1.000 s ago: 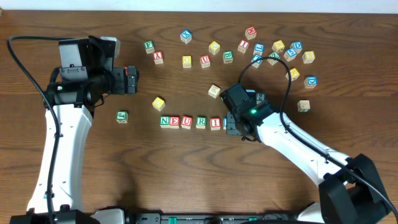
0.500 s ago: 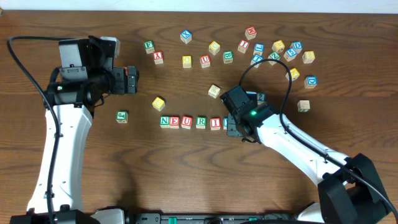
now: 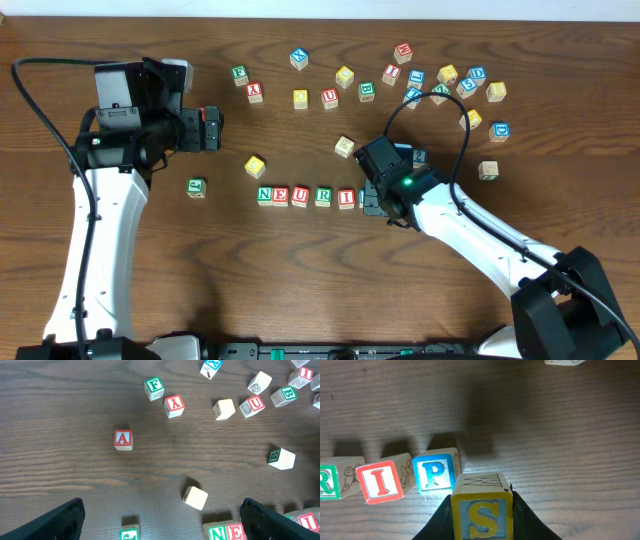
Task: Spell out NEURIPS
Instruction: 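Lower the yellow S block to the right of the blue P block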
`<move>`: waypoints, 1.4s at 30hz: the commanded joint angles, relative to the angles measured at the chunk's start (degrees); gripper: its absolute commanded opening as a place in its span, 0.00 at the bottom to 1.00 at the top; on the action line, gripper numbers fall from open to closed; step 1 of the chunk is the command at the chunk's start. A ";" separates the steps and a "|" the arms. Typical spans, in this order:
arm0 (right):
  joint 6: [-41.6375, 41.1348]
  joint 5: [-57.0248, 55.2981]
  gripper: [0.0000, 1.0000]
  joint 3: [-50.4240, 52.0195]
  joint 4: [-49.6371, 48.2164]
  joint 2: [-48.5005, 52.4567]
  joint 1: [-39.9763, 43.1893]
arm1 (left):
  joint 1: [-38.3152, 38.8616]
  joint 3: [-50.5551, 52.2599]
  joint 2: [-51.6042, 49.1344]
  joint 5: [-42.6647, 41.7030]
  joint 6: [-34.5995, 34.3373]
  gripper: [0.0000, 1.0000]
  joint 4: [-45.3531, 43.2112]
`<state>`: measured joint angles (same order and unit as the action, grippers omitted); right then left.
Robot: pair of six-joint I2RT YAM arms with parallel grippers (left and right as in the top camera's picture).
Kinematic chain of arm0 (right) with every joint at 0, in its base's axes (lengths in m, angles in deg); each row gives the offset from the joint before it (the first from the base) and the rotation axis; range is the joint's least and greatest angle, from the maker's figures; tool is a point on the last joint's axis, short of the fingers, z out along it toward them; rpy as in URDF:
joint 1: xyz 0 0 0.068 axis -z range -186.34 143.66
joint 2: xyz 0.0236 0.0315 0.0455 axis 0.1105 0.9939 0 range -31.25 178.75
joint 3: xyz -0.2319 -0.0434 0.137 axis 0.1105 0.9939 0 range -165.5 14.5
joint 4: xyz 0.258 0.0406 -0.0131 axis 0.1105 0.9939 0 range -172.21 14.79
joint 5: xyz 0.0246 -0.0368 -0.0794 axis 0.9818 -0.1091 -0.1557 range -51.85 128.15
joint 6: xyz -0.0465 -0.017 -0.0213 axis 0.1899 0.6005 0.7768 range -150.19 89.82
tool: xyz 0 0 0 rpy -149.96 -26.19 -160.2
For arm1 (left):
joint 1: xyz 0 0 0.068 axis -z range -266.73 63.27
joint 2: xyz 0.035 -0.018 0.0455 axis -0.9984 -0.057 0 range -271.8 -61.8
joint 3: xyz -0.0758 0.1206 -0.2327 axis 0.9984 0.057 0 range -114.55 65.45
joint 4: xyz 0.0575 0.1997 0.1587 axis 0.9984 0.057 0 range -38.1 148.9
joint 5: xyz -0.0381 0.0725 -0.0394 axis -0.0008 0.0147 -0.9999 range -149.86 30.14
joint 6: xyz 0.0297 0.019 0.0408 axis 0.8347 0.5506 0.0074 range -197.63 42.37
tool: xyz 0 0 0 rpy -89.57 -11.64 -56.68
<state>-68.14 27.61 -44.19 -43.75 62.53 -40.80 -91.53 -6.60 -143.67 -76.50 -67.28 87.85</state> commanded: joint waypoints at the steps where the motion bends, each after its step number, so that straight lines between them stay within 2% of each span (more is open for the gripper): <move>1: -0.79 -1.55 0.07 1.01 -1.07 -1.09 -0.13 | -0.17 -1.31 0.22 -0.70 -0.09 0.97 0.04; 8: -1.25 -1.51 0.07 4.72 -4.44 -1.09 -0.09 | -0.17 -1.31 0.22 -0.70 -0.09 0.98 0.04; 42: 0.90 -2.23 0.07 7.69 -10.36 -0.87 2.51 | -0.17 -1.31 0.22 -0.70 -0.09 0.98 0.04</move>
<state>-68.03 26.51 -37.26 -53.46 62.53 -38.55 -91.51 -6.60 -143.67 -76.50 -67.28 87.85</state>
